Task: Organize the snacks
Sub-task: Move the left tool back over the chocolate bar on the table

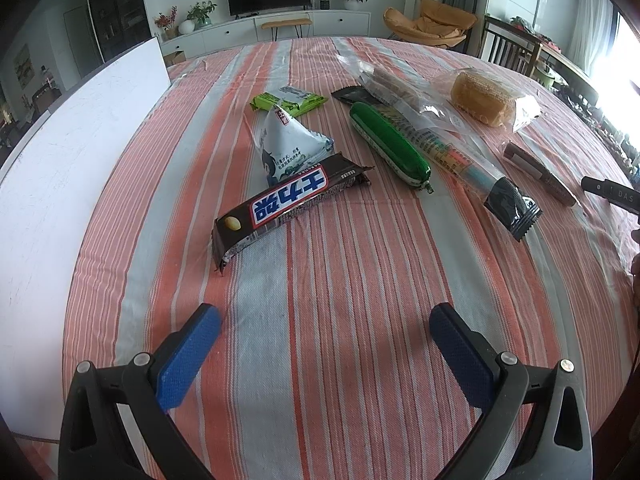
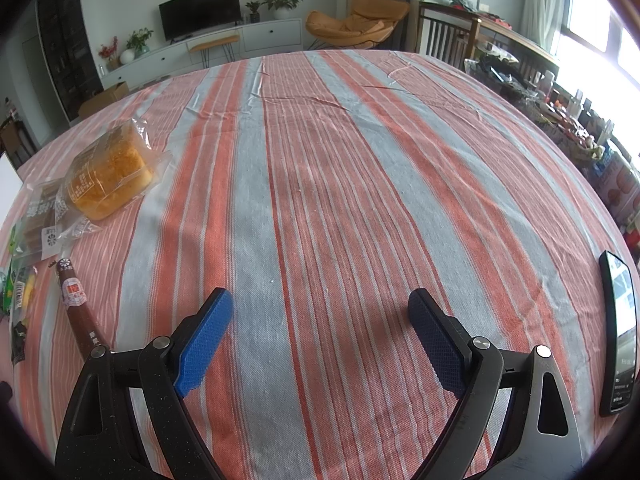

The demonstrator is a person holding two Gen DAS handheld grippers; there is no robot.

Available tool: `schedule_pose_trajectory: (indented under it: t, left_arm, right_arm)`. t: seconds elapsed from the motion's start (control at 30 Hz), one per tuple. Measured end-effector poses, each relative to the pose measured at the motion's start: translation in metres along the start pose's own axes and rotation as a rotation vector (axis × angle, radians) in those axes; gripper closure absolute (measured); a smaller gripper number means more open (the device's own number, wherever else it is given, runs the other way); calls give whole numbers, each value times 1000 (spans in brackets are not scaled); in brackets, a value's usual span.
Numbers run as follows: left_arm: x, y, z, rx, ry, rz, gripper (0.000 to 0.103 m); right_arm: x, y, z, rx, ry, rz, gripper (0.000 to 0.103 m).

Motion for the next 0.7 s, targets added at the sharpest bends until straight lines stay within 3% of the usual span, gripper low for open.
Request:
schedule_pose_trajectory:
  t: [0.17, 0.3, 0.4, 0.57, 0.7]
  left_arm:
    - [-5, -2, -10, 43, -28, -78, 0]
    - [-29, 6, -37, 40, -83, -50, 0]
    - [-37, 21, -49, 62, -81, -57, 0]
    - [-30, 51, -28, 267, -19, -67, 0]
    - [-3, 70, -17, 291, -25, -122, 1]
  right_arm:
    - [0, 0, 0, 0, 0, 0, 11]
    - [0, 0, 0, 0, 1, 0, 11]
    - [1, 0, 0, 0, 1, 0, 11]
    - [1, 0, 0, 0, 2, 0, 11]
    - [1, 1, 0, 0, 3, 1, 11]
Point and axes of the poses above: each gripper's, at about its wrist camera, not at the fingertips, and x roughly the way its jaws point, z to its right, y to its top, the point moved 4 cm from there along x, roughly the way its jaws point, and after that the axes turned 12 degrees about -z, right-handed, at the moved point
